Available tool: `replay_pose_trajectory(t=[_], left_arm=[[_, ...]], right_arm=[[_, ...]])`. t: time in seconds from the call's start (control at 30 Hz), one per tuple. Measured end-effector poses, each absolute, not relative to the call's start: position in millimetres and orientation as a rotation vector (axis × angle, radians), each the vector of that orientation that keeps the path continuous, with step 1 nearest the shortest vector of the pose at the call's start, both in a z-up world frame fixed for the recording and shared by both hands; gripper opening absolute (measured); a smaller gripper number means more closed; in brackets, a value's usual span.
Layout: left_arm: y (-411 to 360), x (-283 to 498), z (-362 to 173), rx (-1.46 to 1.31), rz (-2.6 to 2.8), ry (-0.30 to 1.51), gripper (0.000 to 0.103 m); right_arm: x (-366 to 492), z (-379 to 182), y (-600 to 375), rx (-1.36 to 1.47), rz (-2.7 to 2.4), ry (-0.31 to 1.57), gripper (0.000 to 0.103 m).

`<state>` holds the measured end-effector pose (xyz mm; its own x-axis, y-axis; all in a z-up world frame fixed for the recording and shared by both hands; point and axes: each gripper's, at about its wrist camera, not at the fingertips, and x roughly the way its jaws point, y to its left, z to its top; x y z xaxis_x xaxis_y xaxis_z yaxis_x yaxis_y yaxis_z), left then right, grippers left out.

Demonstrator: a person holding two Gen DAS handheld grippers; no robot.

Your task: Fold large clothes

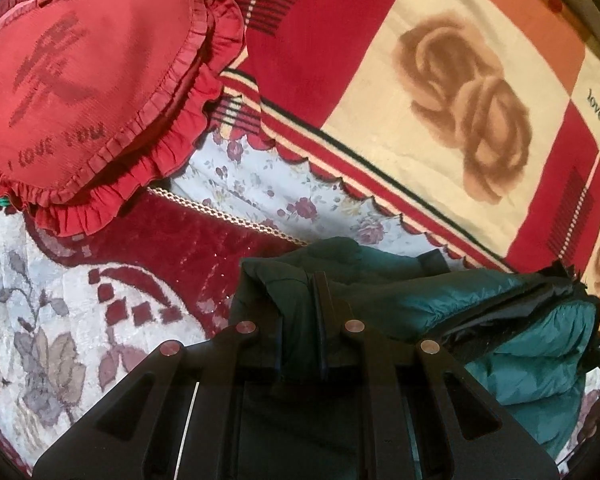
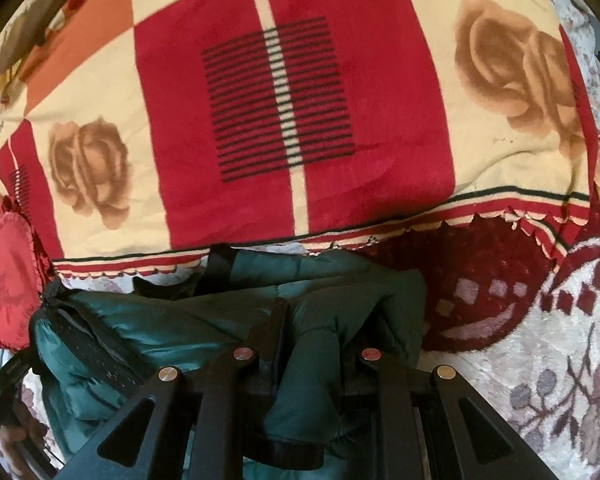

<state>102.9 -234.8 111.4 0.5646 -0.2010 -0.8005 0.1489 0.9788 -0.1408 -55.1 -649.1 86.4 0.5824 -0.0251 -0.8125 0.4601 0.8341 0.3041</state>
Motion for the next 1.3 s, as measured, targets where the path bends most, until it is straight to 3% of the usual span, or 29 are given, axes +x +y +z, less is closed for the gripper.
replay_pose_trajectory(t=[0.2,0.47,0.8,0.9,1.0,1.07,1.1,1.13,1.2,1.3], left_arm=[[-236,109,96,-0.063,-0.209,0.953,0.012],[-229,112,99,-0.119,-0.239,0.974,0.013],[-214,107,130,-0.204,-0.359,0.942,0.023],[-210,106,138,-0.215,-0.388,0.936,0.024],[-207,105,145,-0.226,-0.412,0.935,0.026],[-204,103,150,-0.231,-0.419,0.925,0.032],[-201,101,154,-0.23,-0.411,0.908,0.042],[-198,98,160,-0.226,-0.391,0.873,0.059],[-189,93,171,-0.251,-0.373,0.802,0.073],[-182,85,188,-0.249,-0.362,0.748,0.074]], right_arm=[[-50,72,-650,0.537,-0.301,0.927,0.017],[-50,82,-646,0.518,-0.291,0.924,0.027],[-63,108,-651,0.57,-0.253,0.866,0.037],[-68,117,-655,0.614,-0.226,0.834,0.046],[-73,126,-658,0.637,-0.225,0.8,0.061],[-79,137,-660,0.615,-0.257,0.763,0.072],[-83,145,-662,0.608,-0.262,0.737,0.072],[-85,149,-663,0.606,-0.259,0.727,0.072],[-88,156,-658,0.589,-0.247,0.727,0.072],[-90,157,-639,0.543,-0.206,0.748,0.072]])
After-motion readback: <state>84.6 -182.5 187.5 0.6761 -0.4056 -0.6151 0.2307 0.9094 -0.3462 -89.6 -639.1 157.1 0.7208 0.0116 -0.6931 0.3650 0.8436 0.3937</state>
